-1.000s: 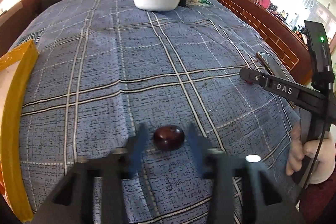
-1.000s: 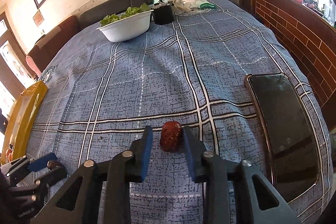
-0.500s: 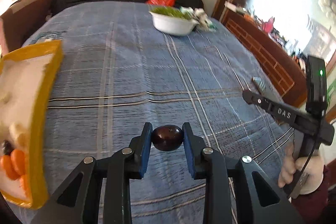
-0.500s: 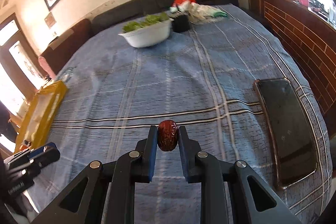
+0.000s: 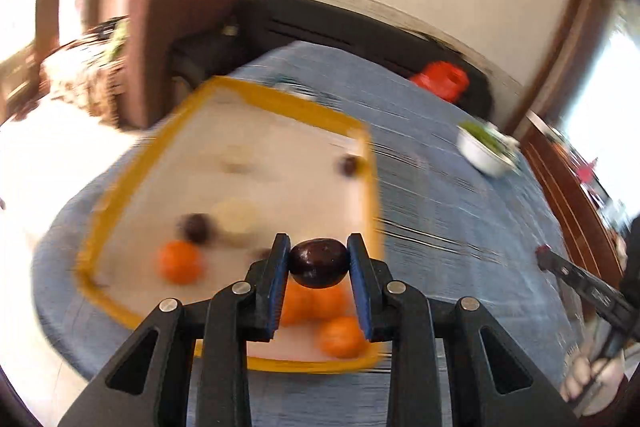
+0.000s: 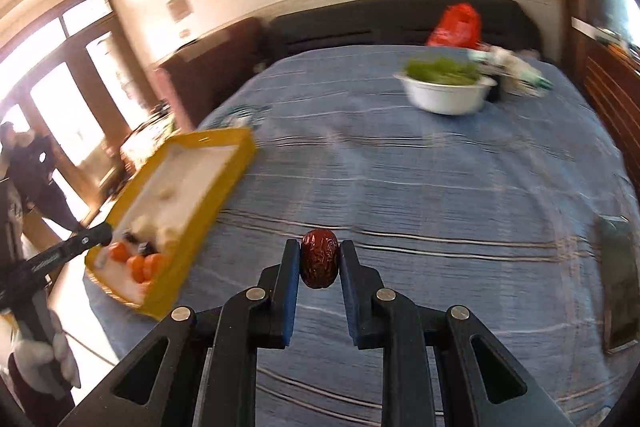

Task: Organize fruits
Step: 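Carry the plum and red date over the yellow tray and open both grippers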

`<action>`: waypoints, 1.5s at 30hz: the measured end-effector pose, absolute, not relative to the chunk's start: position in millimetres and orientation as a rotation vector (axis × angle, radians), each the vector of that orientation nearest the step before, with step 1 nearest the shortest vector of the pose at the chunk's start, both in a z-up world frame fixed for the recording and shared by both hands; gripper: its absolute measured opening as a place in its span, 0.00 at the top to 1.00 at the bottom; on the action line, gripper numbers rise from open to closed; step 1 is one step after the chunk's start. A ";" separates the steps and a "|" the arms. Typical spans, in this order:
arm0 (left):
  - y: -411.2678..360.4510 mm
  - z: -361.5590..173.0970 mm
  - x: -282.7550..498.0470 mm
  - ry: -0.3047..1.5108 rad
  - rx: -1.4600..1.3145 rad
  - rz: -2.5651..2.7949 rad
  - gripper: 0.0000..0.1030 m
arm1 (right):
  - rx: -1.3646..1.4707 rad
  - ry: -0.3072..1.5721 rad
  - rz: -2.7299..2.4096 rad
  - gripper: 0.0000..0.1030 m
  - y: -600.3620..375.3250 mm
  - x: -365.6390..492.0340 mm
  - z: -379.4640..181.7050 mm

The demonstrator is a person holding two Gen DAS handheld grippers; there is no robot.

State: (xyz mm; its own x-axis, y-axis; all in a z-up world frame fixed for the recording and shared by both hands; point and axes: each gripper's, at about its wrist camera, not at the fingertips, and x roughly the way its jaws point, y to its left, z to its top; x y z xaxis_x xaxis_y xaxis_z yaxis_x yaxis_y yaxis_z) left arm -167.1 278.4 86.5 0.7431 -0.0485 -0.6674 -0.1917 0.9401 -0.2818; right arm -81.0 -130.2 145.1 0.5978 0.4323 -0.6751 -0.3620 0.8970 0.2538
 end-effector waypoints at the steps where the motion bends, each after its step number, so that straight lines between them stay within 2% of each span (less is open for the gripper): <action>1: 289.8 84.4 -169.7 0.733 -0.359 0.105 0.72 | 0.083 0.811 0.488 0.78 -115.2 -81.1 145.2; 10: 334.1 59.0 -165.2 0.770 -0.391 0.181 0.72 | -0.023 0.867 0.666 0.78 -1.7 -78.9 129.5; 24: 327.8 42.8 -150.8 0.780 -0.359 0.150 0.71 | -0.027 0.997 0.824 0.78 92.4 -53.1 91.6; 25: 329.2 42.8 -150.7 0.778 -0.369 0.143 0.69 | -0.027 0.999 0.825 0.78 95.3 -49.9 89.8; 27: 331.6 44.1 -152.3 0.772 -0.384 0.138 0.52 | -0.022 1.006 0.823 0.78 102.5 -41.8 85.7; 31: 335.3 48.2 -160.0 0.763 -0.391 0.129 0.49 | -0.041 0.998 0.814 0.78 118.5 -29.2 85.8; 38: 343.4 56.8 -169.5 0.735 -0.409 0.145 0.36 | -0.101 0.969 0.803 0.78 138.1 -23.3 83.0; 42: 342.3 59.3 -170.8 0.729 -0.413 0.143 0.33 | -0.110 0.932 0.799 0.67 135.2 -28.8 90.8; 45: 342.0 61.1 -173.1 0.722 -0.423 0.134 0.30 | -0.102 0.914 0.784 0.66 127.8 -29.8 98.3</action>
State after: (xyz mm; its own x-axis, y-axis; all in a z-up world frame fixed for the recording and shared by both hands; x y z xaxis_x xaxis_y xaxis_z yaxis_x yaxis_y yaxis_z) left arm -173.1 342.0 61.1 0.7461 -0.0254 -0.6653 -0.2622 0.9073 -0.3288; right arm -29.8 127.8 98.3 0.3594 0.5651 -0.7426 -0.6478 0.7239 0.2373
